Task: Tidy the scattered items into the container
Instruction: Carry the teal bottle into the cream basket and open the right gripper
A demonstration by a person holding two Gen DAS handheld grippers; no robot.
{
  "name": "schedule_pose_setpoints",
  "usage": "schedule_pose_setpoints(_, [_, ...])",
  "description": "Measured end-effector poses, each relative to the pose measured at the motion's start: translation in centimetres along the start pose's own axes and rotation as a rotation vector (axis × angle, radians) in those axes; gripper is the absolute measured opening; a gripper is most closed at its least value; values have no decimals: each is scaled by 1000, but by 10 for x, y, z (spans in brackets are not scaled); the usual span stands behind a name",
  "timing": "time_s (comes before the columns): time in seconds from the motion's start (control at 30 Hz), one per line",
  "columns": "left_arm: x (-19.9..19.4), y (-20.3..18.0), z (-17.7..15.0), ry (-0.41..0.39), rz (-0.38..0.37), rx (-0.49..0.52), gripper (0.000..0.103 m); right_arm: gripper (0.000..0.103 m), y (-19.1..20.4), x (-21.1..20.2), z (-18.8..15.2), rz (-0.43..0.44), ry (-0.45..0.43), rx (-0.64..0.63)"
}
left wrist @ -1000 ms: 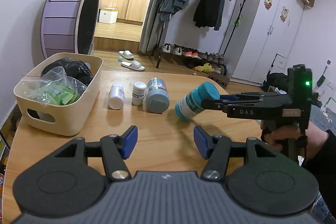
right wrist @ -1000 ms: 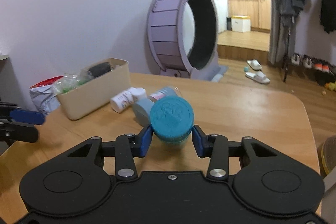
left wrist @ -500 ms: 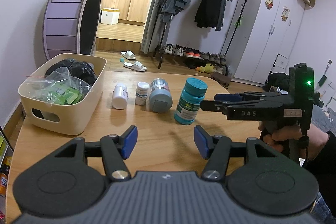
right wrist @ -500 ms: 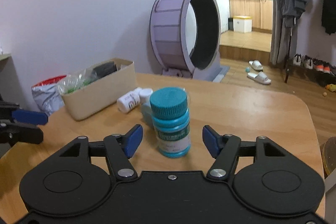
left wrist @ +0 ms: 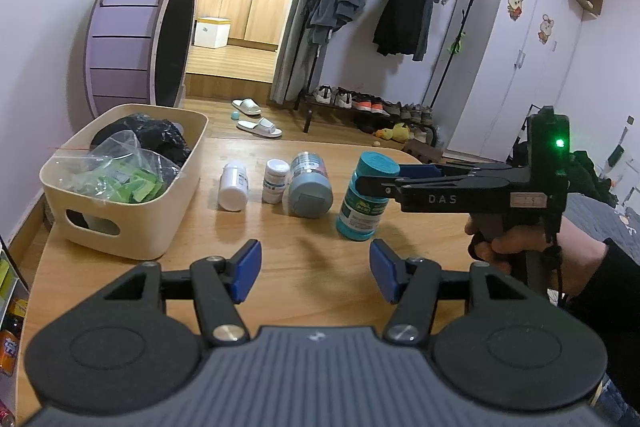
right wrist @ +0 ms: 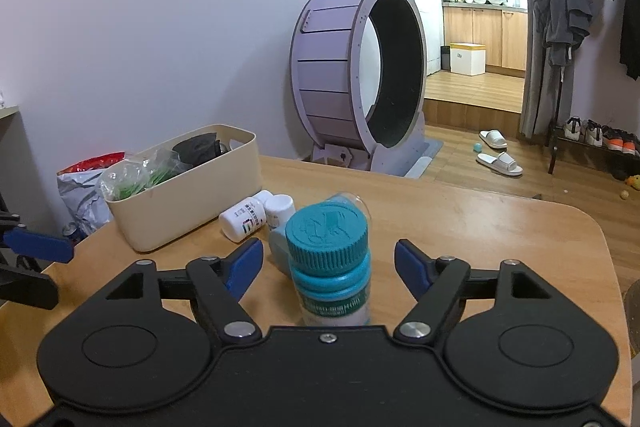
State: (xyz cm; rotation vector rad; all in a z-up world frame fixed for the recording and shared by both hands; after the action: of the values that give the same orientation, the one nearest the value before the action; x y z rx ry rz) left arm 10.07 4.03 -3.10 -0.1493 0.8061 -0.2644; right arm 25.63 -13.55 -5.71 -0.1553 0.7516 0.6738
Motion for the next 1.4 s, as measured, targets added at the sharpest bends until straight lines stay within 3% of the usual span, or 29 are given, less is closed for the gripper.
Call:
schedule_pose_setpoints(0.03, [0,1,0,-1,1,-2,59,71,0,2,1,2,1,-1])
schedule_pose_setpoints(0.13, [-2,3,0,-2,5,-8,59,46,-1,6,3,14,9,13])
schedule_pose_setpoints(0.7, [-28,33,-4,-45,62,-86,59,46,9,-18,17,65,-42,34])
schedule_pose_setpoints(0.9, [-45,44,0,-67,112,-100,60,46,26,-26,40,85,-71,-4])
schedule_pose_setpoints(1.03, [-56,52,4,-87,140,-104,66,46,40,-25,59,114,-90,-22])
schedule_pose_setpoints(1.4, [-68,76,18,-125,183,-121,71,46,73,10,111,156,-87,-84])
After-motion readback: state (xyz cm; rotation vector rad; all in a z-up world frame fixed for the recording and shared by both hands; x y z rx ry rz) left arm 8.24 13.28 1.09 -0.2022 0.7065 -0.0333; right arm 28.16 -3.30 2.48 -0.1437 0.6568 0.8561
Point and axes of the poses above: each gripper's, at about its wrist camera, not at the fingertips, and x roughly the way its jaws point, y to its left, z to its top, the point moved 4 cm from there along x, roughly the way its jaws point, and after that the axes turned 14 degrees about y, right-handed, at the moved point
